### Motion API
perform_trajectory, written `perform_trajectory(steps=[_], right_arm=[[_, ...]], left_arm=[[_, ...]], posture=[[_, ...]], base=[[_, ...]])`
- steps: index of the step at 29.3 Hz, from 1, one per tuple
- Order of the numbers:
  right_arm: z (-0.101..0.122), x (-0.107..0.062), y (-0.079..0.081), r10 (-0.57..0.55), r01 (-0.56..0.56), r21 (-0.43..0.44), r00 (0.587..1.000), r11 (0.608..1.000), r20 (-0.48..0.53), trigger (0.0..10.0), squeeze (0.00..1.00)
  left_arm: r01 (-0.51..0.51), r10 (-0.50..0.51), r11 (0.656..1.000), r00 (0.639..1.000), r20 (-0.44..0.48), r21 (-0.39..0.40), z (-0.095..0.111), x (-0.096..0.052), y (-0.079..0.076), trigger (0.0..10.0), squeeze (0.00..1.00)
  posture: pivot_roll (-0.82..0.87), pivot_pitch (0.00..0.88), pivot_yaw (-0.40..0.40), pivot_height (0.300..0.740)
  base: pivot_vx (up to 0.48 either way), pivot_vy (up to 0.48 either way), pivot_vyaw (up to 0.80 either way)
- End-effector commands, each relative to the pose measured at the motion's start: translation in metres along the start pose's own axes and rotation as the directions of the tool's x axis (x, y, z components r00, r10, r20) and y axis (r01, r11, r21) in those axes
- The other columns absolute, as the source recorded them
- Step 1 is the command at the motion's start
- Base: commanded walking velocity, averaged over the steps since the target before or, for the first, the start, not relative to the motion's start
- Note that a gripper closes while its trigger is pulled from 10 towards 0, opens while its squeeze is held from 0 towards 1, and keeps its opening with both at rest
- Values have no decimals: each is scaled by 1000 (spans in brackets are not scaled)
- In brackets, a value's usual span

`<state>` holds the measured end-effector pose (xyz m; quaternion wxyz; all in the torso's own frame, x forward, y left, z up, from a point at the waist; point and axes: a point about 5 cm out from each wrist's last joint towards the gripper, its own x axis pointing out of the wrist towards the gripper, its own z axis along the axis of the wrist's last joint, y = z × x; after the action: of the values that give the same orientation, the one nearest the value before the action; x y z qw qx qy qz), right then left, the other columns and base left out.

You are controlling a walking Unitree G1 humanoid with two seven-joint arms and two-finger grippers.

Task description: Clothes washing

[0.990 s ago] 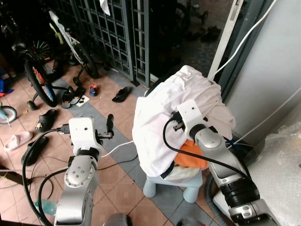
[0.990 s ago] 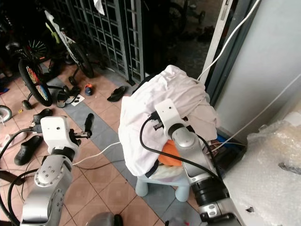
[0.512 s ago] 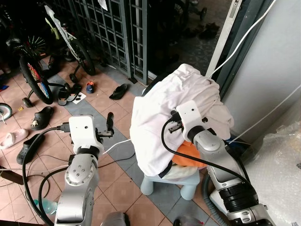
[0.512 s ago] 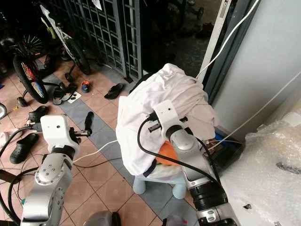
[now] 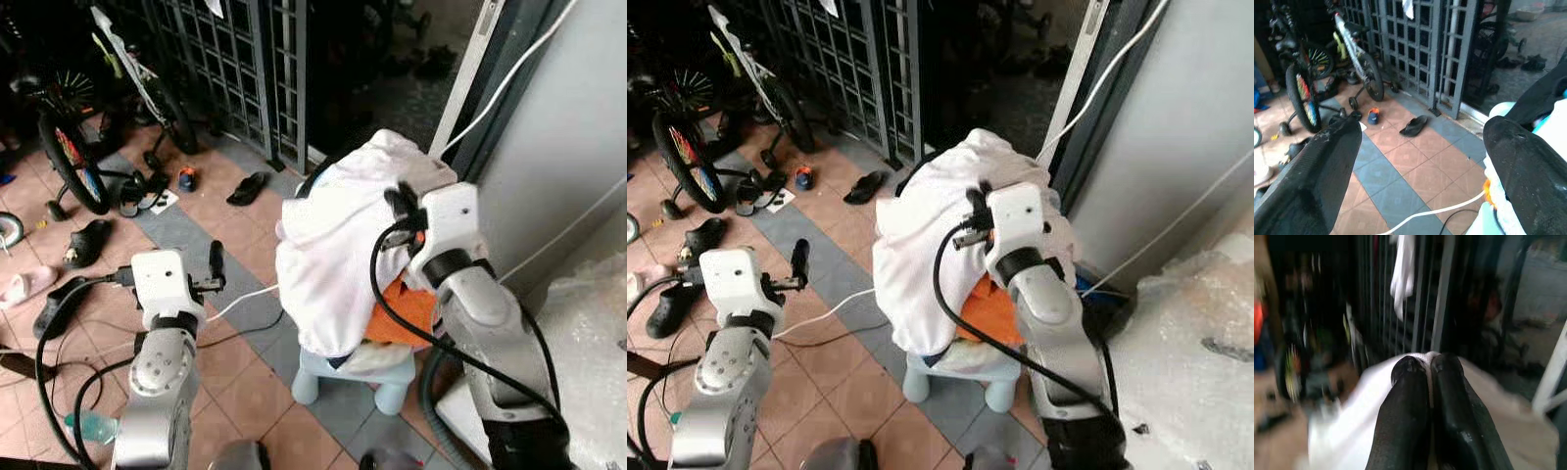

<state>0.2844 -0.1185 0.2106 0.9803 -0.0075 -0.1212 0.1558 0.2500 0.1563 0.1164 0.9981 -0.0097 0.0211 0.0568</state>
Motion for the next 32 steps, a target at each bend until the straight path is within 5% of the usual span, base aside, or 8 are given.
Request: perform_trajectory(steps=[1,15,20,28,29,30,31,32], right_arm=[[27,6,-2,-15,12,33,995,999,95,0,0],[100,39,-14,-44,7,118,949,993,313,0,0],[74,34,-17,-59,40,85,971,996,231,0,0],[-37,-18,4,-40,43,20,988,999,-146,39,0],[-48,-26,8,-37,40,15,984,999,-176,2980,0],[-52,-29,9,-38,38,1,981,999,-192,8667,0],[-52,-29,9,-38,38,1,981,999,-192,8667,0],[-55,-32,10,-36,35,-11,979,999,-203,10000,0]], left_arm=[[-5,5,1000,1000,5,15,0,4,1,10000,0],[-53,51,998,997,56,34,6,24,-6,10000,0],[-86,83,995,995,51,59,4,24,-3,10000,0],[-68,64,988,997,37,137,-8,11,-3,10000,0],[-45,42,990,999,30,134,-9,8,-5,10000,0],[-48,45,990,999,24,132,-9,8,-4,10000,0],[-48,45,990,999,24,132,-9,8,-4,10000,0],[-53,50,990,999,20,129,-10,7,-4,10000,0]], posture=[[-18,0,69,740],[-34,0,81,740],[-30,0,78,740],[-17,0,82,740],[-15,0,83,740],[-14,0,84,740],[-14,0,84,740],[-15,0,84,740]], base=[[0,0,0],[0,0,0],[0,0,0],[0,0,0],[0,0,0],[0,0,0],[0,0,0],[0,0,0]])
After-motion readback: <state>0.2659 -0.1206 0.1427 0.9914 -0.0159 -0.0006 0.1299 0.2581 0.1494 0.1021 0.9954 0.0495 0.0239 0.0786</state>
